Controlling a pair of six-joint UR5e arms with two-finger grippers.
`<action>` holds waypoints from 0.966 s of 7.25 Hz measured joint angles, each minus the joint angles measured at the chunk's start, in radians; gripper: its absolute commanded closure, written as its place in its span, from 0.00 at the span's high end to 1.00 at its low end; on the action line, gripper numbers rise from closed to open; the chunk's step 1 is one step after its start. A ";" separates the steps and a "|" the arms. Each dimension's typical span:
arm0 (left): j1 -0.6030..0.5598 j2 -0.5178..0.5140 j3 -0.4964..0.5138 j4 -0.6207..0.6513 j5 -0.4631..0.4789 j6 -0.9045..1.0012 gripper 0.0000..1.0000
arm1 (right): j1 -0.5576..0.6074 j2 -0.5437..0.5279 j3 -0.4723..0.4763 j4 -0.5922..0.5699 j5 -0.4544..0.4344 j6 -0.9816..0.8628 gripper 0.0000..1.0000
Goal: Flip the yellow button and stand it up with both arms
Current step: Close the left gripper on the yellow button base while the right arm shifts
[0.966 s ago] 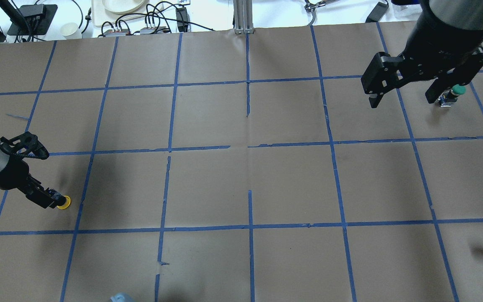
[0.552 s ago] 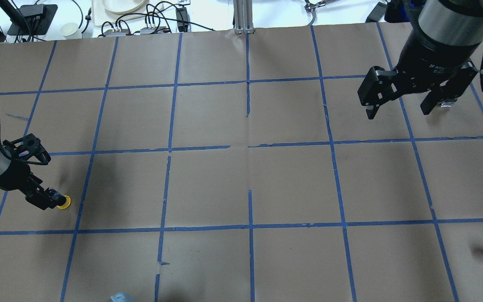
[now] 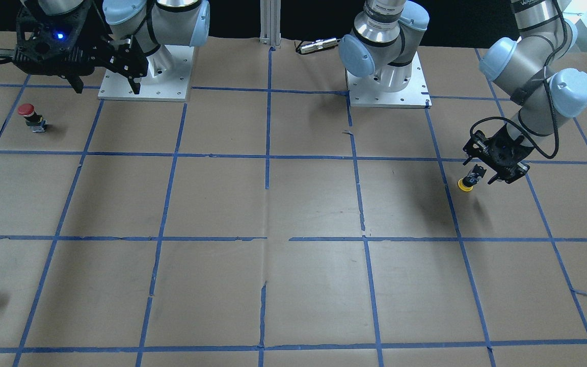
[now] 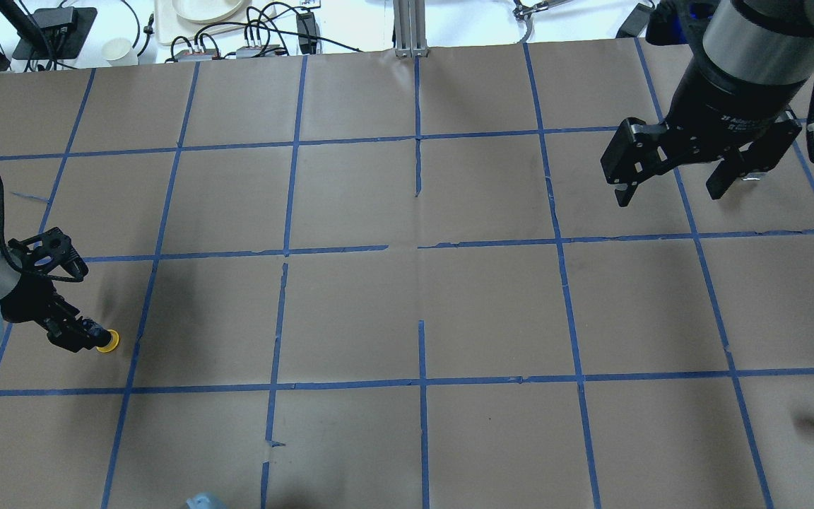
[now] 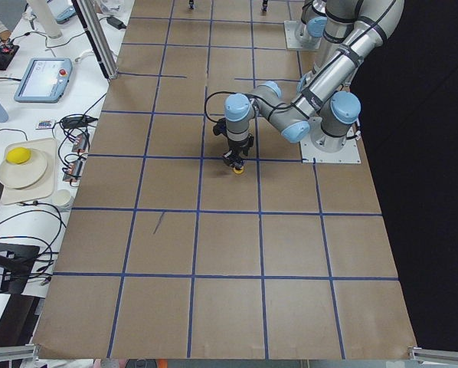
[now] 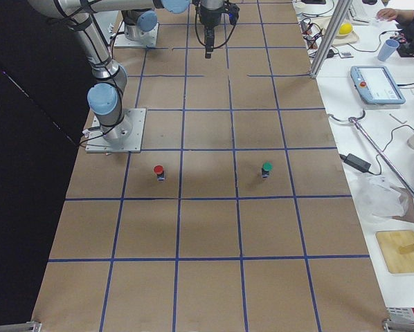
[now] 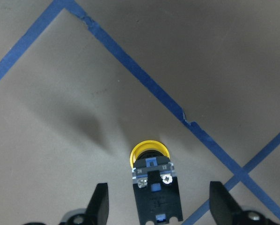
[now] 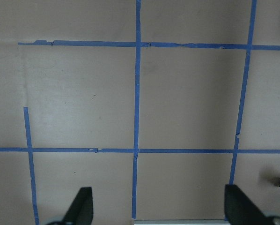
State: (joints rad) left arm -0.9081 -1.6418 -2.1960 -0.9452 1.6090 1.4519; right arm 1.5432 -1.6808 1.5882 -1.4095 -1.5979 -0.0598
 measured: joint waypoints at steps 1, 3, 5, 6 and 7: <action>0.000 -0.006 0.001 0.001 0.001 0.000 0.35 | 0.000 0.002 0.000 0.001 0.001 -0.006 1.00; 0.000 -0.011 0.005 0.002 0.002 -0.003 0.21 | 0.000 0.009 0.000 -0.003 0.002 -0.010 1.00; -0.004 -0.008 0.011 0.002 0.000 -0.017 0.19 | 0.000 0.012 0.000 -0.001 0.005 -0.002 1.00; -0.015 0.005 0.015 0.000 -0.011 -0.036 0.19 | 0.000 0.010 0.000 0.001 0.005 0.001 1.00; -0.032 0.027 0.020 -0.009 -0.036 -0.058 0.19 | -0.002 0.009 0.000 0.003 0.004 0.003 1.00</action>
State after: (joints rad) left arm -0.9406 -1.6152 -2.1764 -0.9546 1.5731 1.3939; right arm 1.5415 -1.6720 1.5880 -1.4066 -1.5937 -0.0570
